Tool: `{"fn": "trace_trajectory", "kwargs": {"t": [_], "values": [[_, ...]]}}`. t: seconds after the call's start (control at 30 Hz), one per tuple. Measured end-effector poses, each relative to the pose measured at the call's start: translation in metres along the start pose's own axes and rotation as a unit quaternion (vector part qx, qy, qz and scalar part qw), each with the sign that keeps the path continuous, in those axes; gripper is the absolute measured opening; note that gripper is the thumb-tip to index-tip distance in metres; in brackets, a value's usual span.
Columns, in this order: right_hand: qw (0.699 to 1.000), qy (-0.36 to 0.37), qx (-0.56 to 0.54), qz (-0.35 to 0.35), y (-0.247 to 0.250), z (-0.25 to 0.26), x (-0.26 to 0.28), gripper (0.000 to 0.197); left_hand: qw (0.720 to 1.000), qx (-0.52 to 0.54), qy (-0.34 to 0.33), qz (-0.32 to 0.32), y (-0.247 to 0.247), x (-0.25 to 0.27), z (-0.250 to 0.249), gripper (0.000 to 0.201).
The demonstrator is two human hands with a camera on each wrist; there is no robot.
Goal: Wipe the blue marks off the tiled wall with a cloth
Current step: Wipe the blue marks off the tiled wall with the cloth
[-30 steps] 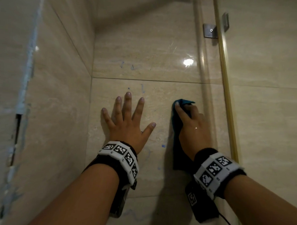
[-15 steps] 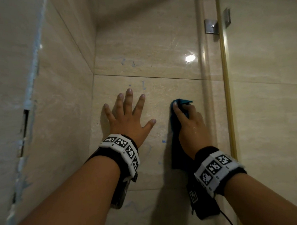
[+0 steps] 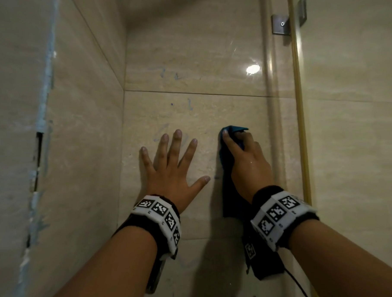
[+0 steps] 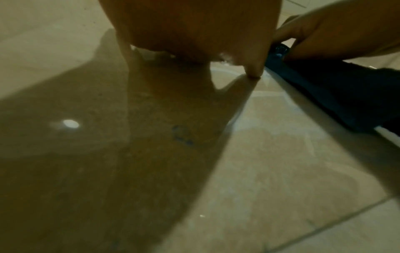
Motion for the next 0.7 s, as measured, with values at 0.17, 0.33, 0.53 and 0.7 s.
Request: {"fn": "trace_trajectory", "kwargs": {"t": [0.17, 0.33, 0.53, 0.7], "values": [[0.997, 0.080, 0.005, -0.006, -0.007, 0.017, 0.008, 0.076, 1.000, 0.008, 0.000, -0.006, 0.000, 0.001, 0.001, 0.084], [0.991, 0.128, 0.020, -0.038, -0.009, 0.008, 0.025, 0.073, 1.000, 0.003, 0.007, 0.001, 0.001, 0.001, 0.002, 0.083], [0.996, 0.083, -0.009, -0.021, -0.004, 0.013, 0.009, 0.069, 1.000, 0.016, 0.003, 0.007, -0.002, 0.000, 0.001, 0.083], [0.991, 0.129, -0.007, -0.029, -0.006, 0.028, 0.010, 0.073, 0.999, 0.031, 0.010, 0.033, 0.001, 0.000, 0.001, 0.082]]}}
Point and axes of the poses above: each hand's wrist, its own x-axis away from the middle knuckle, its own y-axis out of the back of the hand, z = x × y, the point moved 9 cm from there along -x, towards the middle knuckle, and after that the axes turned 14 degrees about -y, right-handed, at the moved point
